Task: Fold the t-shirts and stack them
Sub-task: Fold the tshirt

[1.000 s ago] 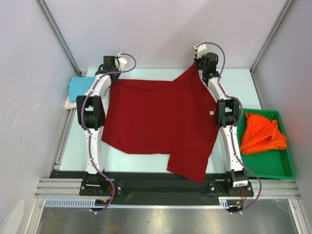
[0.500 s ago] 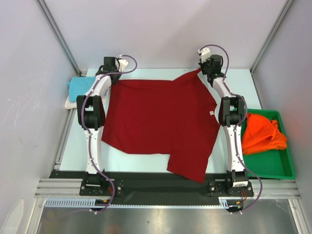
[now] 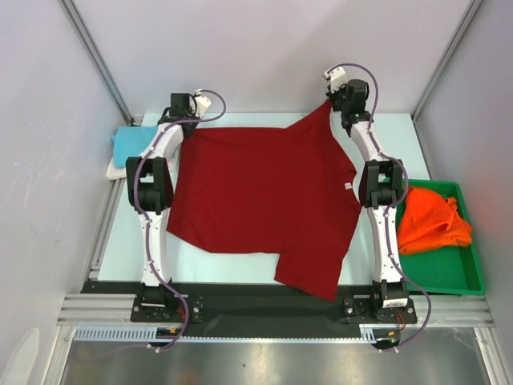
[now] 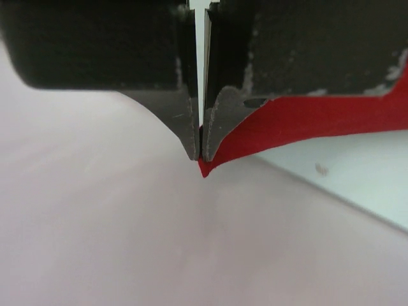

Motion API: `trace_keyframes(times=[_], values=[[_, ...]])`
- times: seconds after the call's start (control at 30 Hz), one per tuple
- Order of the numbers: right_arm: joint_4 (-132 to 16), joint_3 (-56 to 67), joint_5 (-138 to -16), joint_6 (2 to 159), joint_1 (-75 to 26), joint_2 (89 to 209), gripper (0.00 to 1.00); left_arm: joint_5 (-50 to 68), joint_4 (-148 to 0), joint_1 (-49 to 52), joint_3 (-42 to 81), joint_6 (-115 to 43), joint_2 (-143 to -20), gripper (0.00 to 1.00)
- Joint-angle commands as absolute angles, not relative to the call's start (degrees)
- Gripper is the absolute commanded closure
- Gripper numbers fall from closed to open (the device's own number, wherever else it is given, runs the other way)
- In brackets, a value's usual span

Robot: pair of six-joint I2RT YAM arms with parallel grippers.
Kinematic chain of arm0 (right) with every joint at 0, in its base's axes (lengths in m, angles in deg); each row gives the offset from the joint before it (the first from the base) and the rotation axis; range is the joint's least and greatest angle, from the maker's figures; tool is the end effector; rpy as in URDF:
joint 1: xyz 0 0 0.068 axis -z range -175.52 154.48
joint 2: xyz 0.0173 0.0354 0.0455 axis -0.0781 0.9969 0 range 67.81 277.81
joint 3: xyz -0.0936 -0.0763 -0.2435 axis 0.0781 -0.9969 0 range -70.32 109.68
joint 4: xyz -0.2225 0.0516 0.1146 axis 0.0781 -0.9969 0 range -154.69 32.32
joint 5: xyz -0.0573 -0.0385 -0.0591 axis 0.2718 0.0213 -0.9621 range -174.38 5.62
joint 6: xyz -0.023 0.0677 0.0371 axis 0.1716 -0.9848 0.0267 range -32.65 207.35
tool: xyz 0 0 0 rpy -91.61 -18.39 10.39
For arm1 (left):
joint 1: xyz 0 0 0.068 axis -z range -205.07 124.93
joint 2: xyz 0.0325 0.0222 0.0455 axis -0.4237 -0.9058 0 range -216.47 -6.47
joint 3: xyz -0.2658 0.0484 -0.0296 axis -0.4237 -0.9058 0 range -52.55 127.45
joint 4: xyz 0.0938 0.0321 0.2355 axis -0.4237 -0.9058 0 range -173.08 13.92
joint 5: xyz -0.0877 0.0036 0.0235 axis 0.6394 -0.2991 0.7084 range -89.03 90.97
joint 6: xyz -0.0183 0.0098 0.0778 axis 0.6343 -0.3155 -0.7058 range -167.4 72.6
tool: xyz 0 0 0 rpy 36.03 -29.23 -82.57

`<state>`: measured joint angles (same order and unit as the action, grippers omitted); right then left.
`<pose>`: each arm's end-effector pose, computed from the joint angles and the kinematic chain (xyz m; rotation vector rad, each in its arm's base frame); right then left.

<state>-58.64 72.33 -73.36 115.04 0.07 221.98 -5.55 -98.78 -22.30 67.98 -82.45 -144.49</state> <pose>0.6386 0.0626 0.2085 -0.6248 1.6731 -0.1202 0.5702 -0.0197 0.1826 0.6884 2.1975 0.4231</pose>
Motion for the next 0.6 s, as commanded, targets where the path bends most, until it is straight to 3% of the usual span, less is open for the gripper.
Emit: trace_keyframes(times=[0.0,0.3,0.57], values=[[-50.33,79.26,-74.01,114.34,-1.23,225.83,1.00,-8.51,-95.68,-22.43,67.69,-83.79,-140.59,0.99],[-45.99,79.97,-75.50,113.02,-2.29,228.22,1.00,-10.89,-93.84,-22.34,67.16,-86.34,-139.27,1.00],[-53.01,66.37,-73.58,113.01,-0.44,215.49,1.00,-5.97,-97.26,-21.20,67.25,-85.55,-138.04,1.00]])
